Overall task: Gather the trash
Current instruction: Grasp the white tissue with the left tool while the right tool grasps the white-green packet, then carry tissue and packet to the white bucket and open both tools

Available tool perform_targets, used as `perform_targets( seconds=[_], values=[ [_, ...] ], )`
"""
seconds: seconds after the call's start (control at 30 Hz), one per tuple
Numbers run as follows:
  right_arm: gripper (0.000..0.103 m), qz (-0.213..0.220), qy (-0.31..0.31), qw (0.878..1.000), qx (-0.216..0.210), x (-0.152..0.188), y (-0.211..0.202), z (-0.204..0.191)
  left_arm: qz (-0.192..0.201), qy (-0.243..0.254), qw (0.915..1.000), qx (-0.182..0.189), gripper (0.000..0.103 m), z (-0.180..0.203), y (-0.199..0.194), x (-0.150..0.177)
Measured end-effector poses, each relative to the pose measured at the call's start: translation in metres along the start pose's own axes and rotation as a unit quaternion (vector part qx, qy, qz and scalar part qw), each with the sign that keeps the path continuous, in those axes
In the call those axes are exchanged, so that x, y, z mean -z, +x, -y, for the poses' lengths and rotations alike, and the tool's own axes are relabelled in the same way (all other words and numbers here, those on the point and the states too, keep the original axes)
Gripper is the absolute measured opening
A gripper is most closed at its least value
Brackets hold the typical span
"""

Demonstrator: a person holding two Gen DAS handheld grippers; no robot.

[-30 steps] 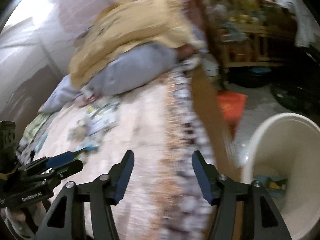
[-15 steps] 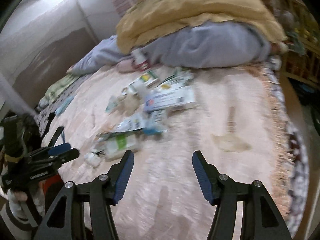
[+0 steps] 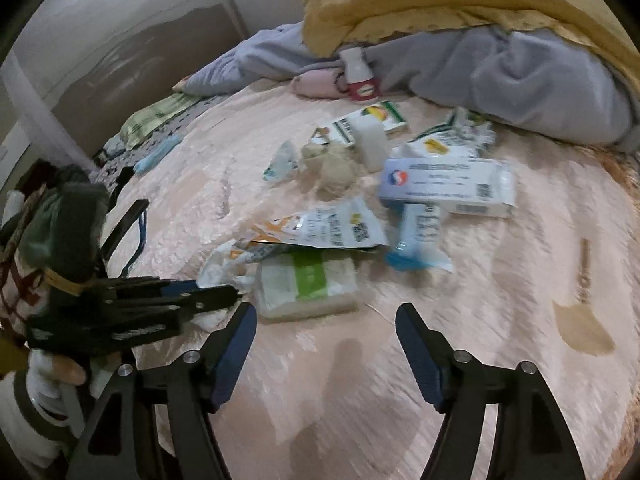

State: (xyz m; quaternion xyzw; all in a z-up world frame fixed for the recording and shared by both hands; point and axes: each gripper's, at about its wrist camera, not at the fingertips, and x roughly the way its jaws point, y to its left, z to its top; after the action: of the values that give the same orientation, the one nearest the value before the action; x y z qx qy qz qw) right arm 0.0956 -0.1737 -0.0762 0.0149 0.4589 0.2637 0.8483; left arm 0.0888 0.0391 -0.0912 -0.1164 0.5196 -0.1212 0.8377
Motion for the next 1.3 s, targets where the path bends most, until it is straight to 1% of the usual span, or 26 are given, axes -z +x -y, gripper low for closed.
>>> perform_targets(
  seconds=[0.1,0.27,0.3,0.33,0.37,0.4,0.43,0.47,0.5,0.57,0.77,0.87,0.93,1.03,1.13,1.3],
  values=[
    [0.076,-0.009,-0.015,1.0,-0.007,-0.007,0.018,-0.01,0.017,0.008,0.9998,0.004,0.02,-0.004,-0.025,-0.002],
    [0.079,-0.034,-0.031,0.999,-0.003,-0.019,0.053,-0.024,0.035,0.011,0.9993,-0.001,0.02,-0.01,-0.047,0.0],
    [0.079,-0.041,-0.034,0.999,0.0,-0.019,0.062,-0.027,0.039,0.011,0.9992,-0.003,0.02,-0.011,-0.05,0.0],
    [0.079,-0.049,-0.042,0.998,0.011,-0.018,0.07,-0.03,0.042,0.011,0.9991,-0.002,0.02,-0.012,-0.052,0.0],
    [0.077,-0.053,-0.049,0.997,0.024,-0.017,0.074,-0.032,0.043,0.009,0.999,0.002,0.02,-0.012,-0.054,0.001],
    [0.07,-0.051,-0.055,0.996,0.039,-0.015,0.076,-0.034,0.044,0.008,0.999,0.005,0.02,-0.012,-0.054,0.001],
    [0.052,-0.044,-0.057,0.996,0.053,-0.014,0.074,-0.035,0.045,0.008,0.9989,0.007,0.02,-0.011,-0.056,0.002],
    [0.047,-0.038,-0.058,0.997,0.046,-0.013,0.068,-0.035,0.047,0.009,0.9988,0.008,0.02,-0.011,-0.057,0.001],
    [0.045,-0.034,-0.056,0.997,0.04,-0.012,0.062,-0.035,0.049,0.011,0.9987,0.009,0.02,-0.009,-0.059,0.001],
    [0.043,-0.029,-0.061,0.997,0.044,-0.008,0.049,-0.035,0.055,0.016,0.9983,0.009,0.02,-0.004,-0.064,0.002],
    [0.043,0.002,-0.062,0.997,0.036,0.01,-0.005,-0.031,0.103,0.044,0.9932,-0.034,0.02,0.021,-0.084,0.005],
    [0.043,0.023,-0.053,0.998,0.027,0.016,-0.03,-0.031,0.131,0.059,0.988,-0.057,0.02,0.034,-0.095,0.008],
    [0.043,0.037,-0.055,0.997,0.029,0.02,-0.045,-0.036,0.143,0.068,0.9855,-0.062,0.02,0.041,-0.101,0.01],
    [0.043,0.06,-0.07,0.995,0.041,0.021,-0.066,-0.044,0.152,0.076,0.9832,-0.067,0.02,0.048,-0.106,0.012],
    [0.043,0.08,-0.071,0.993,0.043,0.021,-0.085,-0.048,0.159,0.08,0.9815,-0.071,0.02,0.054,-0.109,0.014],
    [0.043,0.098,-0.079,0.99,0.063,0.025,-0.105,-0.052,0.162,0.085,0.9808,-0.068,0.02,0.063,-0.11,0.016]
  ],
)
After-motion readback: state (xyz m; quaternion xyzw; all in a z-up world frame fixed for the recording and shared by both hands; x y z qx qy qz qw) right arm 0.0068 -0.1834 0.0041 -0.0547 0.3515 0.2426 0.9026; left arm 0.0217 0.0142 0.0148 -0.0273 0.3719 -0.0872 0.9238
